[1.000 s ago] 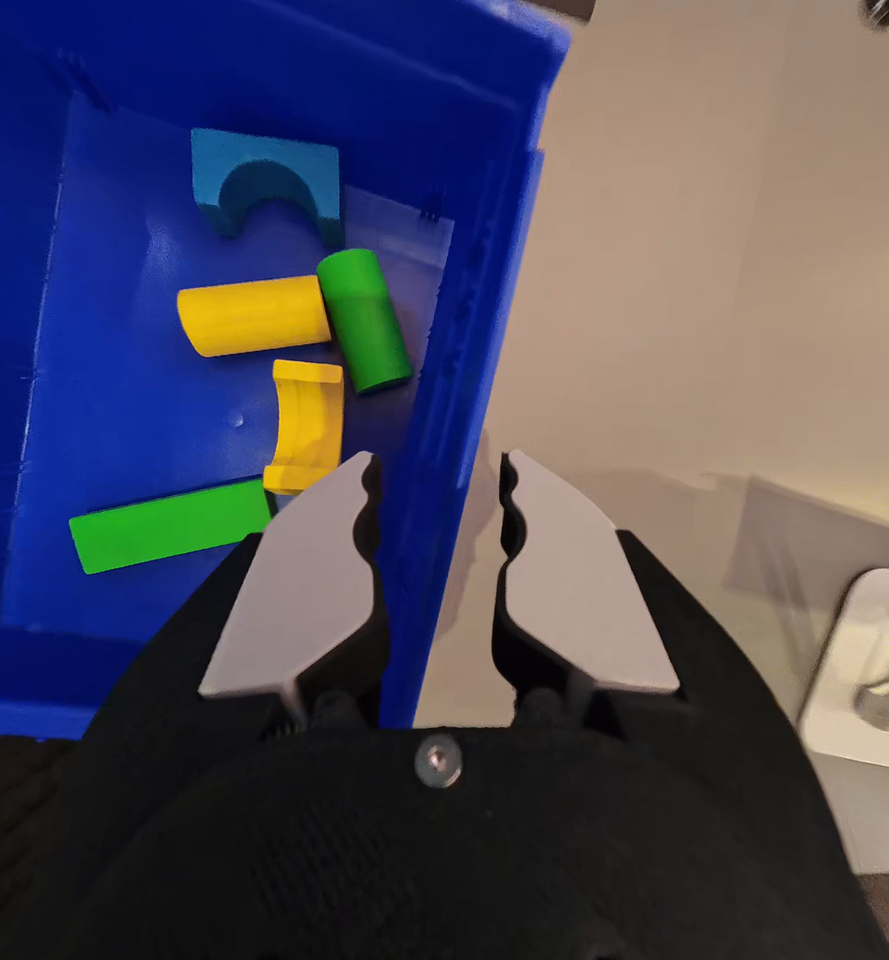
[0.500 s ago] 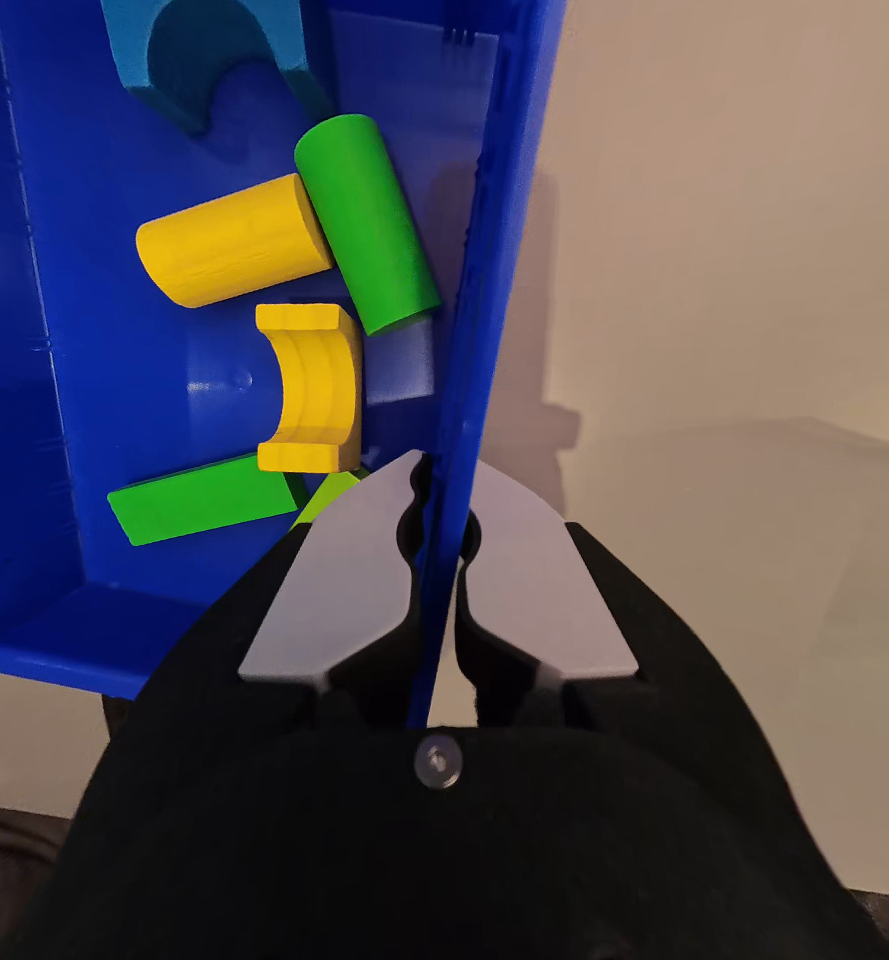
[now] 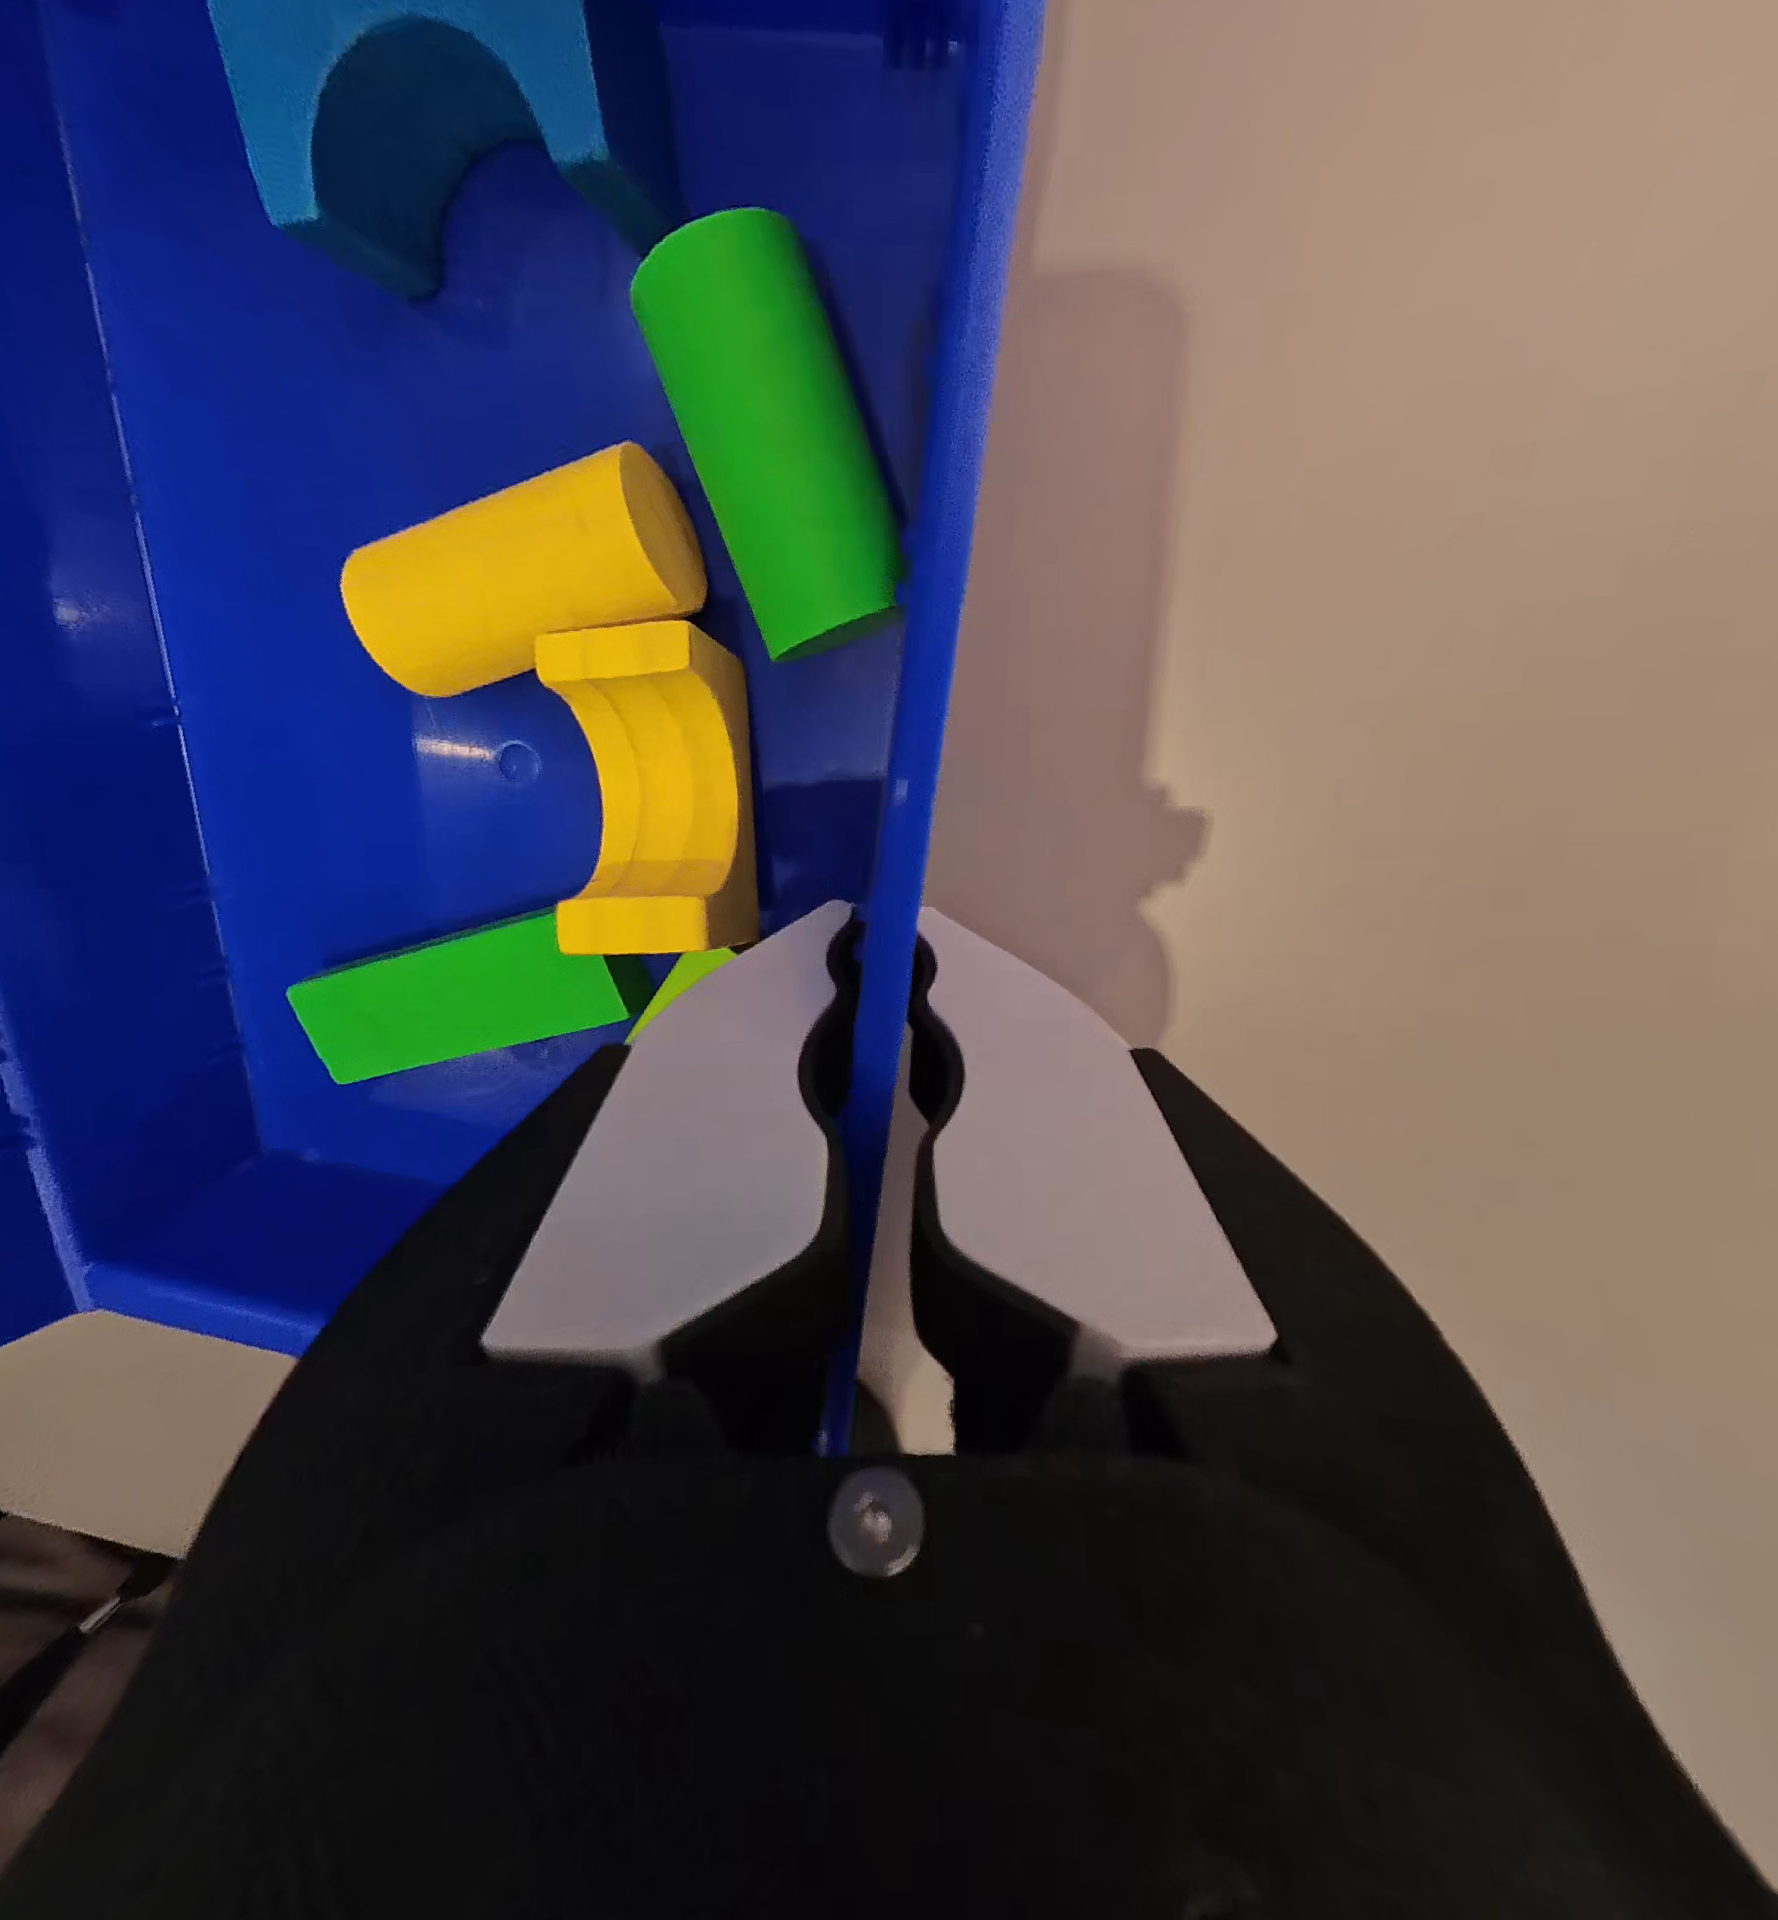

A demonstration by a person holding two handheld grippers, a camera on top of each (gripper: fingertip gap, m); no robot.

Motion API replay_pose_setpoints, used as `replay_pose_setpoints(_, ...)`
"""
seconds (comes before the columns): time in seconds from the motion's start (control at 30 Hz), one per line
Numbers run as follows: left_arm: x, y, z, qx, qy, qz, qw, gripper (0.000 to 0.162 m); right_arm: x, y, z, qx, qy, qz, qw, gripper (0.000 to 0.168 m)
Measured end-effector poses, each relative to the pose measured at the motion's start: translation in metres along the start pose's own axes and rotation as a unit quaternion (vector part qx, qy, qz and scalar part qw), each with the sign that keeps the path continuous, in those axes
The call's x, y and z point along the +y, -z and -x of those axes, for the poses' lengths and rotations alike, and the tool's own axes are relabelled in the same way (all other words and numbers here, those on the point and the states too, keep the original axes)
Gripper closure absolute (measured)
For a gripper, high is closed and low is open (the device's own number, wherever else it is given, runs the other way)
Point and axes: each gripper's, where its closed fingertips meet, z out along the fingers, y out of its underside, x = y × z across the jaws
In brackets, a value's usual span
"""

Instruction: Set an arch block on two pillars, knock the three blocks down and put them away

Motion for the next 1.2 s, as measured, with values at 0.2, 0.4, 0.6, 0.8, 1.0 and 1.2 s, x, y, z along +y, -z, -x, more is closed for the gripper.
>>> replay_pose_setpoints(0.2,-0.029,-0.014,-0.084,0.01,-0.084,0.0,0.996,0.141,-0.013,-0.018,0.086,-0.021,0.072,0.002,0.997,0.16)
replay_pose_setpoints(0.4,-0.028,-0.018,-0.13,0.009,-0.126,0.006,0.992,0.138,-0.03,-0.031,0.123,-0.028,0.091,0.02,0.995,0.155)
replay_pose_setpoints(0.6,-0.014,-0.015,-0.152,0.045,-0.153,0.029,0.987,0.117,-0.026,-0.046,0.119,0.005,0.08,0.101,0.992,0.161)
replay_pose_setpoints(0.8,-0.024,0.015,-0.15,0.078,-0.166,-0.026,0.983,0.12,-0.025,-0.045,0.112,-0.004,0.073,0.117,0.99,0.161)
replay_pose_setpoints(1.0,-0.024,0.102,-0.115,0.072,-0.145,-0.175,0.971,0.12,-0.021,-0.036,0.096,-0.011,0.078,0.123,0.989,0.161)
replay_pose_setpoints(1.2,0.0,0.182,-0.078,0.067,-0.096,-0.32,0.94,0.127,-0.026,0.016,0.09,0.004,0.082,0.113,0.99,0.161)
